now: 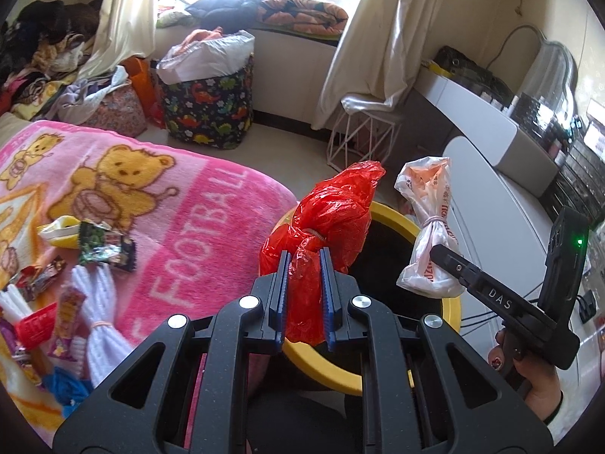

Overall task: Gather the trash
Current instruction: 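Carry both bags over the yellow bin and open both tools to drop them, then move both tools back over the trash on the blanket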

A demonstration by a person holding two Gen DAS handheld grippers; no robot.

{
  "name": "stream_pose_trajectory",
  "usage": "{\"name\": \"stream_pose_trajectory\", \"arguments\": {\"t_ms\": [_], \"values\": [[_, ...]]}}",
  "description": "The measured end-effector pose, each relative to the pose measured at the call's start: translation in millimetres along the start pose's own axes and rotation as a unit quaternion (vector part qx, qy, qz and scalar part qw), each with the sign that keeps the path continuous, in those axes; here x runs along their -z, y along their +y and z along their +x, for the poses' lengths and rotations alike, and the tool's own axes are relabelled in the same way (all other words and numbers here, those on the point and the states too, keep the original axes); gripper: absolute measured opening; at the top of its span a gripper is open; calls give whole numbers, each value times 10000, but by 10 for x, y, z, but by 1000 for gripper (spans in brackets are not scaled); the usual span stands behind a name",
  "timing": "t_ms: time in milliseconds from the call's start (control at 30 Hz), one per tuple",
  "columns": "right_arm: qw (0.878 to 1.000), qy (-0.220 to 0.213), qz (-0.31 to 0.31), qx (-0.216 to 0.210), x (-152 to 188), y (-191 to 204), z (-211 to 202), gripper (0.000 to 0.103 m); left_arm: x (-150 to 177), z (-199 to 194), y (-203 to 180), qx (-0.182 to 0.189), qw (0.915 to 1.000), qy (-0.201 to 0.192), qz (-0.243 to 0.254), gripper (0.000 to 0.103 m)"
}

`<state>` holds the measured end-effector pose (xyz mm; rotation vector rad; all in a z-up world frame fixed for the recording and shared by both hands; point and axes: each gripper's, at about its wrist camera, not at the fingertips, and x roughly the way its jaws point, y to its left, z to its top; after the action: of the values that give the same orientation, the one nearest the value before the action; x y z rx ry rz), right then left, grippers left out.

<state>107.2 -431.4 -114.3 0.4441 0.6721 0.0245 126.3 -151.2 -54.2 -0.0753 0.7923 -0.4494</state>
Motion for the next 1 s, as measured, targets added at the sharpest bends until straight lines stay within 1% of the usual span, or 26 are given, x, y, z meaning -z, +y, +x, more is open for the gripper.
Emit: {"name": "stream_pose_trajectory", "arguments": {"t_ms": [167,200,233,267,300,333,367,400,433,467,500,733,1000], "values": [[9999,83,103,106,41,-133,-4,34,-8,169,-128,81,9999,141,50,10],[9998,96,130,89,50,-153,-3,36,-11,198,-146,80,9998,145,56,11],[9998,116,135,85,59,-158,-1,43,-14,213,-149,76,9999,146,48,16],[9998,132,137,114,61,-161,2,48,-17,227,-152,76,9999,150,32,31],[9997,119,146,148,69,-167,-3,56,-19,231,-144,55,9999,134,0,56],[9997,90,139,169,75,-166,-12,63,-12,216,-132,36,10000,67,-61,66],[9997,65,125,198,74,-160,-17,66,-9,196,-119,28,9999,-1,-101,73],[9996,19,97,264,76,-146,-29,70,-8,172,-110,8,9999,-62,-115,76],[9996,-18,81,277,79,-135,-39,72,-10,154,-105,-63,9999,-111,-106,79],[9996,-47,78,270,79,-132,-46,74,-7,136,-98,-124,9998,-148,-105,87],[9996,-78,89,264,82,-127,-53,76,-3,111,-83,-152,9996,-190,-117,91],[9991,-372,16,184,40,-57,-126,84,31,-81,39,-379,9980,-465,-201,92],[9981,-572,-241,-16,47,171,-202,88,55,-288,201,-567,9956,-690,-289,92]]}}
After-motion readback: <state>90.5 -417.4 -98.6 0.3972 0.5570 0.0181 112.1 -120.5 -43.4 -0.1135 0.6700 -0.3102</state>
